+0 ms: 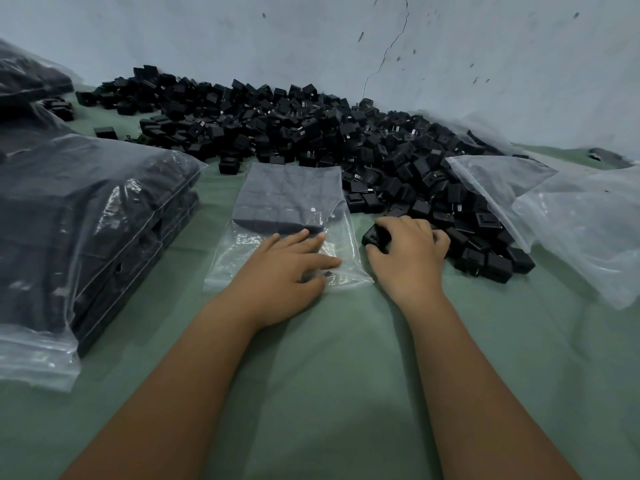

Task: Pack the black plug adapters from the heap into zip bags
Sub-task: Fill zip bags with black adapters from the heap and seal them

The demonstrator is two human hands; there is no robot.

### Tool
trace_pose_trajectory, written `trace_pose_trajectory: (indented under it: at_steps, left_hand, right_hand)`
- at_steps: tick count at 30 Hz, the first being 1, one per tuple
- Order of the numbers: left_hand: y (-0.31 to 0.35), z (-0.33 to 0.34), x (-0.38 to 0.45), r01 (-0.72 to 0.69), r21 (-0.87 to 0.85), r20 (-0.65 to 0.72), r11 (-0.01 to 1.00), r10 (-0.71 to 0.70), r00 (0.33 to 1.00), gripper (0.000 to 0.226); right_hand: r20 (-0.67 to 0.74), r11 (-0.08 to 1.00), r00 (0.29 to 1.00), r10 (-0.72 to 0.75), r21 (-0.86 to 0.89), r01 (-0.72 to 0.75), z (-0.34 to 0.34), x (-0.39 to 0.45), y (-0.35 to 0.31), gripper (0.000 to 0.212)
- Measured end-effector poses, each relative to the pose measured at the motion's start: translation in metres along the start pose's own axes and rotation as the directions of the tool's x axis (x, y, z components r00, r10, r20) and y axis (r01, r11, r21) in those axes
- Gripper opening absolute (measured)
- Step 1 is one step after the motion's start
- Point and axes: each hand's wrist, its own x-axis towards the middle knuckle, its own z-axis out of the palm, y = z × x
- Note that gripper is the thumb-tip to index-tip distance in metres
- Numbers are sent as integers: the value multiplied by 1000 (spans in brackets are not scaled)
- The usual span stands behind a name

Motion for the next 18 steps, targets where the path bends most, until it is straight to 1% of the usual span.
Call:
trace_pose_trajectory:
  at_steps: [2,4,5,7,8,10,12,13,15,18]
  left_hand:
    - [-1,-1,0,-3,-19,-10,1000,3,1000,39]
    - [-1,-3,0,-2,-97,-64,995,-4,998,36]
    - [-1,-4,0,-1,-163,-113,987,-18,993,33]
    - [1,-7,-1,23,-303,-190,953,-83,978,28]
    - [2,-9,-1,41,-372,-195,927,-121,973,25]
    - [3,-12,-2,75,-505,-174,860,-186,967,20]
    - [5,-15,-4,104,-588,-161,802,-242,957,17]
    - [5,-17,-5,109,-608,-162,786,-257,953,19]
    - [5,-19,-6,105,-628,-164,771,-263,951,26]
    - [4,-21,-8,114,-643,-170,757,-286,943,30]
  right_hand:
    - [-94,991,995,38,130,-25,-5,-1,-5,30]
    - [-201,963,976,82,269,-25,-11,-4,-14,33]
    - [-241,946,967,76,324,7,-14,-5,-20,37]
    - [-286,902,958,18,417,108,-19,-11,-35,45]
    - [-296,875,955,-10,460,152,-22,-15,-44,45]
    - [-299,822,952,-64,525,221,-24,-26,-61,38]
    - [-297,790,941,-164,531,306,-24,-38,-75,32]
    - [-286,784,934,-215,520,340,-23,-44,-79,31]
    - [-264,799,921,-287,463,383,-25,-51,-83,29]
    - [-279,843,898,-340,332,422,-30,-53,-75,25]
